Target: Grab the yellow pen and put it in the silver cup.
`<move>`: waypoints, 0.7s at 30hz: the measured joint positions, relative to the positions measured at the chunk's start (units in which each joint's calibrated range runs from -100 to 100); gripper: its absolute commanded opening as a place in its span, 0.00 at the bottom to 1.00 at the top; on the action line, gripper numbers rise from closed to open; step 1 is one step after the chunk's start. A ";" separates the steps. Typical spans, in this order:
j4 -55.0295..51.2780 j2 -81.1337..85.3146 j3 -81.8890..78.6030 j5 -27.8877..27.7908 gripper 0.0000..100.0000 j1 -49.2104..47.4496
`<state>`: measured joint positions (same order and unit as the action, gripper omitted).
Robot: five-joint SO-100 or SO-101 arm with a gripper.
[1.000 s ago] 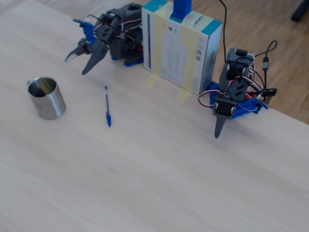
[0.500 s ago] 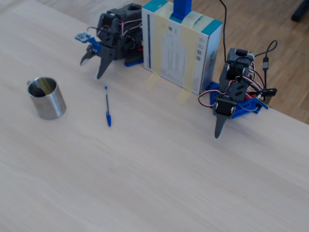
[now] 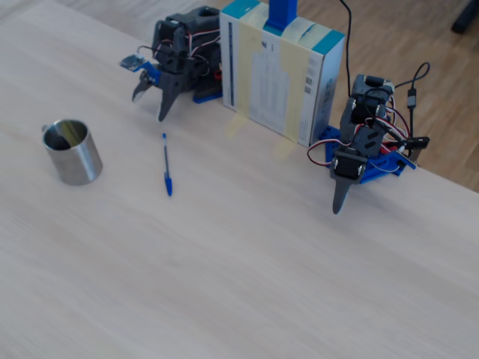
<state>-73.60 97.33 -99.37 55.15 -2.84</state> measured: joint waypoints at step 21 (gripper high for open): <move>-0.34 0.00 0.00 -1.23 0.04 -0.42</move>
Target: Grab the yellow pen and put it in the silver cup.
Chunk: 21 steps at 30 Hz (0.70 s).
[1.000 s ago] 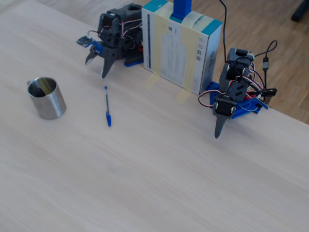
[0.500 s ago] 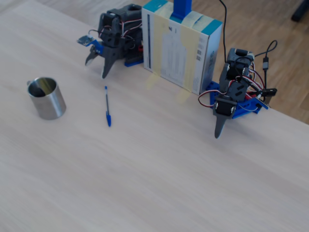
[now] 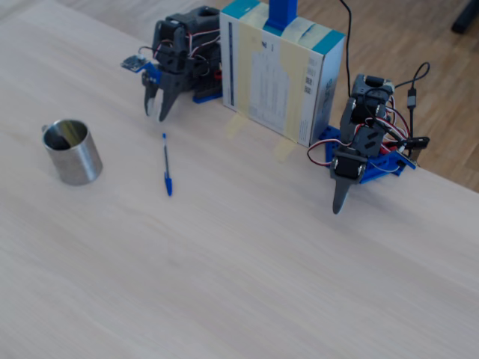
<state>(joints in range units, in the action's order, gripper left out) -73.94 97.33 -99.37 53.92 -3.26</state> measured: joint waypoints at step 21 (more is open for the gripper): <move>0.00 0.00 0.00 0.00 0.03 0.00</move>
